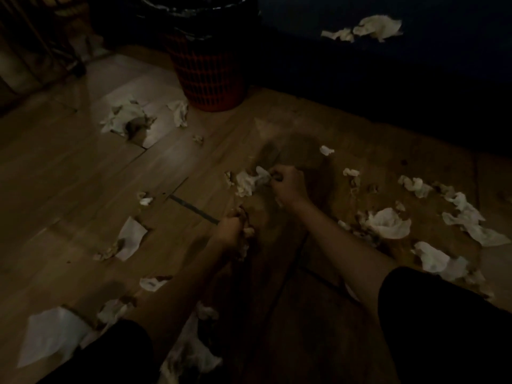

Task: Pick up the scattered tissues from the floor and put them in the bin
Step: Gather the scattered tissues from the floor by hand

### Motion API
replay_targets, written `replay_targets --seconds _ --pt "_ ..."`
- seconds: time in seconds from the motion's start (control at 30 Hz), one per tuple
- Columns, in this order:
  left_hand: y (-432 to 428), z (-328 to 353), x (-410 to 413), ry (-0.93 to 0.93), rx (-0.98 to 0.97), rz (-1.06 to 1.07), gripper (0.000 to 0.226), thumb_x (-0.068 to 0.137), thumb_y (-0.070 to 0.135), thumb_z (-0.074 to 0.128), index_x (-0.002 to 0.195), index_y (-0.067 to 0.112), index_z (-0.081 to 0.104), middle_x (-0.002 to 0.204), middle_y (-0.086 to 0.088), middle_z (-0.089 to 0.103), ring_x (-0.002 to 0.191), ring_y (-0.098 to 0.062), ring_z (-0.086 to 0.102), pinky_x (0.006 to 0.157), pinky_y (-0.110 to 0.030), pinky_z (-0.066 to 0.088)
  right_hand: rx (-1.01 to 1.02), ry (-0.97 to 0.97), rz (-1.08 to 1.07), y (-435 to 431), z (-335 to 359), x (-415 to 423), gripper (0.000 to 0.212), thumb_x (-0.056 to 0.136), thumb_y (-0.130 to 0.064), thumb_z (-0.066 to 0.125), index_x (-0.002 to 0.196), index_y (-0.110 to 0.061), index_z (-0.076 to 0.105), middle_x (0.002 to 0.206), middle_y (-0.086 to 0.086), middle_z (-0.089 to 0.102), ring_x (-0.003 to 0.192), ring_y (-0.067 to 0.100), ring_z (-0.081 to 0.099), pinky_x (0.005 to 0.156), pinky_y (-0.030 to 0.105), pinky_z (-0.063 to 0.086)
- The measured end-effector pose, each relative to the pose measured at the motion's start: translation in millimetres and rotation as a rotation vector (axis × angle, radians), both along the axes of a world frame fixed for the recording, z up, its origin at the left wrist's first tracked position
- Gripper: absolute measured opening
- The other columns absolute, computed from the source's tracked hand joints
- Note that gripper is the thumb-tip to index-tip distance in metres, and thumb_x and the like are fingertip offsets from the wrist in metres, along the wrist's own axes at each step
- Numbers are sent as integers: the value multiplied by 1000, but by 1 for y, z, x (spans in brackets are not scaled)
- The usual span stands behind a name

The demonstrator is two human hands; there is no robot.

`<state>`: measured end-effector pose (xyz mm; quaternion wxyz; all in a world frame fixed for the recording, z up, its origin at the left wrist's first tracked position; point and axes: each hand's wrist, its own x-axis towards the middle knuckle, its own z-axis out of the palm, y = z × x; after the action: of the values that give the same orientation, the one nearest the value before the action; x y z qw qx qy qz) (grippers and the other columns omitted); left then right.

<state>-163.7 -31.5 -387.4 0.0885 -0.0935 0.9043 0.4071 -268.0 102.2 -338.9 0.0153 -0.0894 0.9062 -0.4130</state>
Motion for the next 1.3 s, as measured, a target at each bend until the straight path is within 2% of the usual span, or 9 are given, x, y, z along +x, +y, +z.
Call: replay_targets --seconds 0.17,0.3,0.47,0.6,0.73,0.93,1.13,1.2,1.3 --pt "-54 13 -4 303 -196 23 17 82 19 60 96 10 65 91 5 60 82 -16 61 60 -14 41 29 -44 100 -59 -15 -43 22 78 -4 59 98 -1 66 105 22 66 101 33 61 76 29 45" --pt "-115 16 8 379 -209 188 9 82 10 64 88 17 67 84 5 63 75 -15 62 60 -16 41 225 -140 275 -89 -56 -48 48 81 -32 52 128 -25 50 135 9 47 124 33 43 102 40 41" --pt "-195 14 28 329 -271 439 23 83 14 60 106 18 62 92 -14 69 83 -28 65 66 -32 47 457 155 365 -104 -83 -36 37 92 -10 44 127 -18 52 135 12 45 123 32 40 101 43 39" --pt "-229 24 45 257 -388 539 35 83 3 57 114 15 63 96 -9 59 85 -21 61 75 -31 48 333 44 397 -134 -83 -45 27 84 -4 50 110 -5 59 118 23 56 111 43 51 91 55 47" --pt "-235 13 78 57 -507 446 33 78 14 60 110 17 66 109 -16 59 98 -35 58 82 -34 44 226 72 427 -202 -49 -22 16 86 -12 58 96 -4 68 96 17 68 88 33 65 73 37 55" --pt "-200 -4 88 -75 -464 543 50 80 60 47 121 34 53 113 -12 62 101 -33 56 83 -39 51 233 83 688 -282 -56 15 30 87 -16 57 115 -7 61 119 9 57 109 24 54 82 28 44" --pt "-201 -2 82 39 -349 595 16 84 10 54 90 8 69 88 -10 69 78 -26 63 55 -20 39 350 208 779 -281 -76 30 25 88 -5 51 113 -5 60 119 19 57 108 34 52 85 39 47" --pt "-214 3 89 41 -241 656 13 82 3 56 85 5 69 81 -5 64 69 -22 61 49 -11 35 276 95 673 -280 -71 26 22 89 -5 54 107 -2 64 107 18 65 96 28 60 70 24 49" --pt "-234 11 113 137 -239 762 14 81 2 59 87 7 71 83 -4 65 77 -23 64 62 -26 45 62 -65 481 -281 -59 23 23 88 -4 56 109 0 65 106 17 68 85 19 57 43 4 34"
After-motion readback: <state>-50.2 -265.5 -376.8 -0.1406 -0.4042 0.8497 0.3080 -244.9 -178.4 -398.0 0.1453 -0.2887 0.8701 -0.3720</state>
